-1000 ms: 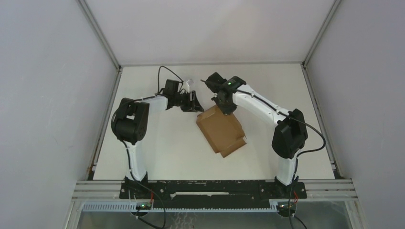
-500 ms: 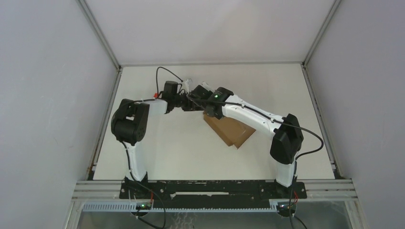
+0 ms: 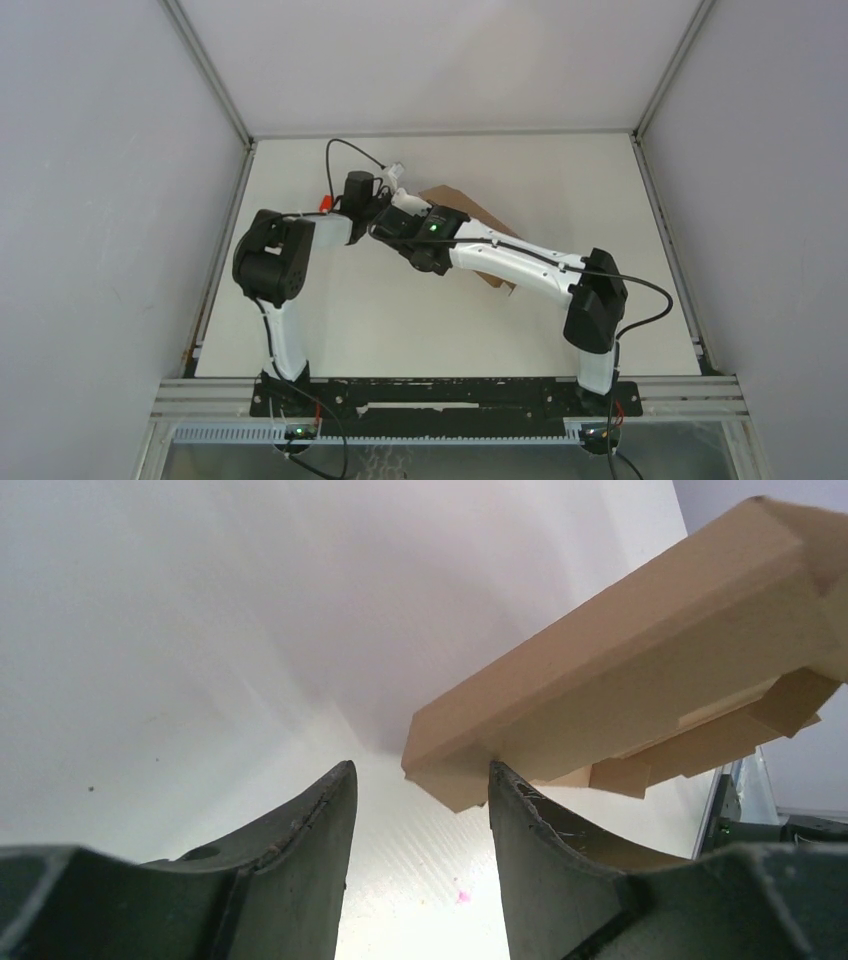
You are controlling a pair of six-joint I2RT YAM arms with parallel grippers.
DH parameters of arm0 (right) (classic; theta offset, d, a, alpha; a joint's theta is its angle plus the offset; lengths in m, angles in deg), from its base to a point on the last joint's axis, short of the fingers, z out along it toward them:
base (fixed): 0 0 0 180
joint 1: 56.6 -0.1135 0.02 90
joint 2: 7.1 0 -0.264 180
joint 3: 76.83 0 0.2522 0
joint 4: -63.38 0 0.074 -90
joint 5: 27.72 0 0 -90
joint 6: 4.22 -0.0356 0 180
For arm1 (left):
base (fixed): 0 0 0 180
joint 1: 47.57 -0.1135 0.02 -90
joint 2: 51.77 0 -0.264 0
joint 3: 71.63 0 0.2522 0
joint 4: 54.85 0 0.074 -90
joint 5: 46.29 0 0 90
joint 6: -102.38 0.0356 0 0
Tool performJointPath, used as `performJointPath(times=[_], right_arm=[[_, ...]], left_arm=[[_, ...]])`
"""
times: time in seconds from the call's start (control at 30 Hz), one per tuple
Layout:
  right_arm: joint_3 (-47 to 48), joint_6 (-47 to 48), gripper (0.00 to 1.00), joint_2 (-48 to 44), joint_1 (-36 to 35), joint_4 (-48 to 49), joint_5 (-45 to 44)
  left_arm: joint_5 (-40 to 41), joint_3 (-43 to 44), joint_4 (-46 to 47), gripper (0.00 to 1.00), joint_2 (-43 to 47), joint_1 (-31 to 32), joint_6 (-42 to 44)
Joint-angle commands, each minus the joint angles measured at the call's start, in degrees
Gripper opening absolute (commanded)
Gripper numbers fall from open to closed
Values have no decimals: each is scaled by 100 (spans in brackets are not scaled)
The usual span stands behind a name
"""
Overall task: Fold the paper box
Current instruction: Fold the paper box at the center of the board.
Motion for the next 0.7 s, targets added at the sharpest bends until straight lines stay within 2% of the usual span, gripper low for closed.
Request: performJointPath(times=[0.0, 0.67], right_arm=[[2, -77, 0, 55, -276, 36, -595], [-210, -332, 0, 340, -585, -63, -760]], left_arm=[[127, -266, 417, 56, 303, 15, -37], [37, -420, 829, 57, 340, -37, -32]])
